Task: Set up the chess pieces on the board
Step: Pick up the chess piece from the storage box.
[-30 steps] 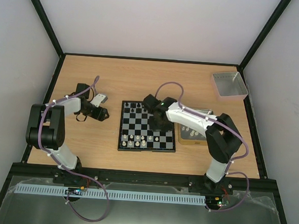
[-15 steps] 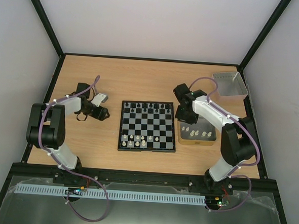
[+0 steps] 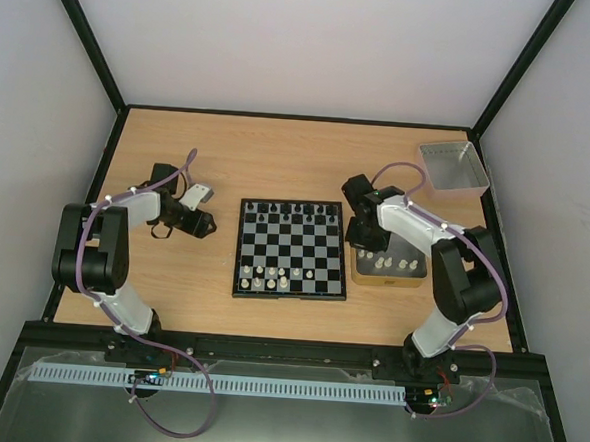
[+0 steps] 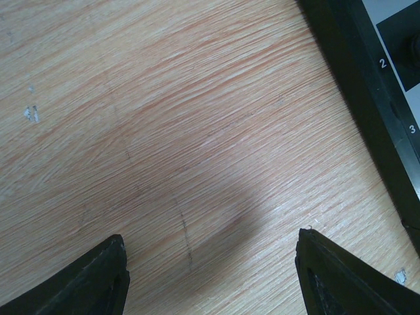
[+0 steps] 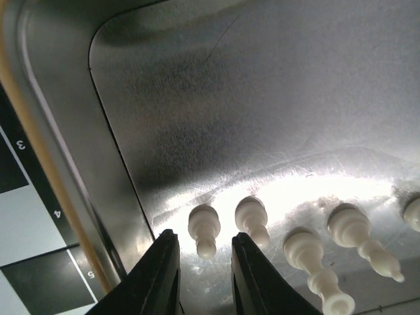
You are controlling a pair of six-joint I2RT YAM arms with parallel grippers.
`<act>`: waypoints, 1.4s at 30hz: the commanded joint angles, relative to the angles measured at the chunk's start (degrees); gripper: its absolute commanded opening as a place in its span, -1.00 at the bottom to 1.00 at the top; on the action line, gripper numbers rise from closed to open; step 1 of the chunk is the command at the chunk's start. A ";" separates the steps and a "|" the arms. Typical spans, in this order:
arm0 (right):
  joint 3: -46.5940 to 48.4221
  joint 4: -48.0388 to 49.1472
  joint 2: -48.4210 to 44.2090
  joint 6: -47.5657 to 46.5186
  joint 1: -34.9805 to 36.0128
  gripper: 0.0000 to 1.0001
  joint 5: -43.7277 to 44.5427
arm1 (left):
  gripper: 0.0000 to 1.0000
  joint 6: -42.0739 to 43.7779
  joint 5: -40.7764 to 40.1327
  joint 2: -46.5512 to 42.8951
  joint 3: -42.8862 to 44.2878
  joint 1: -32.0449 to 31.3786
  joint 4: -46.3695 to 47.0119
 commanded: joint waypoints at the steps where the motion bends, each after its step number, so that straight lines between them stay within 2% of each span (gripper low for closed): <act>1: -1.25 1.99 1.60 -0.79 -0.41 -0.58 0.10 | 0.40 -0.17 -1.18 3.38 -1.94 -0.56 -4.70; 17: -4.53 5.31 2.47 -0.88 -1.50 -0.63 -1.48 | 0.40 -0.17 -1.24 3.55 -1.85 -0.56 -4.82; 21: -4.49 5.29 2.20 -0.87 -1.58 -0.74 -0.97 | 0.41 -0.15 -1.21 3.55 -1.90 -0.58 -4.80; 27: -3.74 3.71 0.90 -0.75 -1.58 -0.83 0.35 | 0.40 -0.16 -1.10 3.54 -1.89 -0.56 -4.78; 42: 1.57 -4.05 -4.98 -1.15 -0.69 -0.84 2.66 | 0.41 -0.06 -1.12 3.55 -1.84 -0.56 -4.83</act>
